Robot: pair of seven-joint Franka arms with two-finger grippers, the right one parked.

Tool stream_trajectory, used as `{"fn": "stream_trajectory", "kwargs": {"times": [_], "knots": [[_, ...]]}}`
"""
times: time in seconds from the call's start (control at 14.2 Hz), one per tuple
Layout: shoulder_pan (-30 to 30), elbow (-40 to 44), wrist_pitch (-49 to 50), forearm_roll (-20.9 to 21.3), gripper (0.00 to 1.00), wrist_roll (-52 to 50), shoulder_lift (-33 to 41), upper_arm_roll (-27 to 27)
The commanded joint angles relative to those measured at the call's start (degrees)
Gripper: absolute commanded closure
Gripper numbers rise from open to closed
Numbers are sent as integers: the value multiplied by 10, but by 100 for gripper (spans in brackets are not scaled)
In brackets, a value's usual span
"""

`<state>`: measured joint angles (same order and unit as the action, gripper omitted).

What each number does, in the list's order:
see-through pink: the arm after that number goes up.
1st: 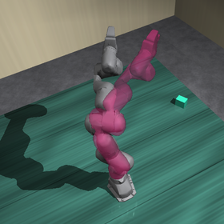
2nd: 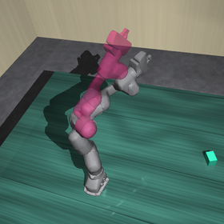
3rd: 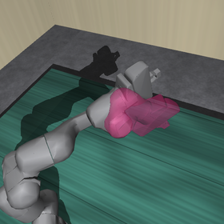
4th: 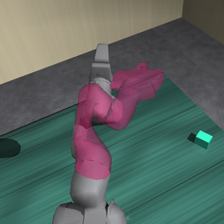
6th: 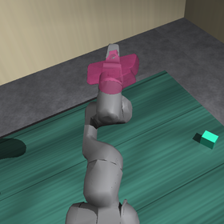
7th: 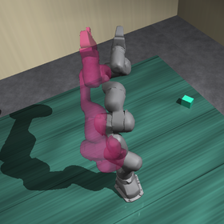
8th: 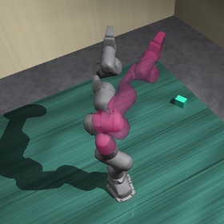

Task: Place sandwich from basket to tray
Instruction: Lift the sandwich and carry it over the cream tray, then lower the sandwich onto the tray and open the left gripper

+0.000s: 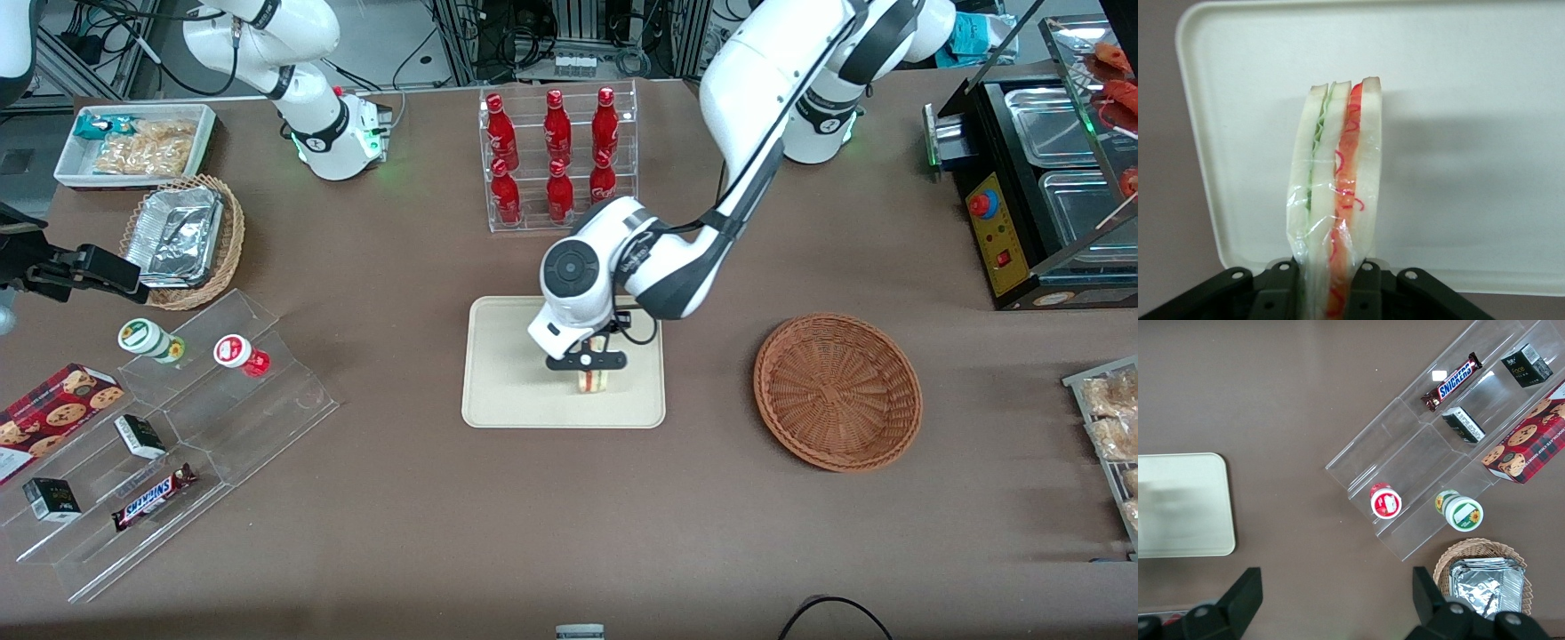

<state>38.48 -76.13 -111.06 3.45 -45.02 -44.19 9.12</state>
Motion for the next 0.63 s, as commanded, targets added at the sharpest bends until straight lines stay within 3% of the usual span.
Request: {"fn": "stream_trajectory", "kwargs": {"times": [0.0,0.56], "knots": [[19,34,-19,4,74,7,-35,-2],[34,51,-31,5,73,-58,-64,-2]]}}
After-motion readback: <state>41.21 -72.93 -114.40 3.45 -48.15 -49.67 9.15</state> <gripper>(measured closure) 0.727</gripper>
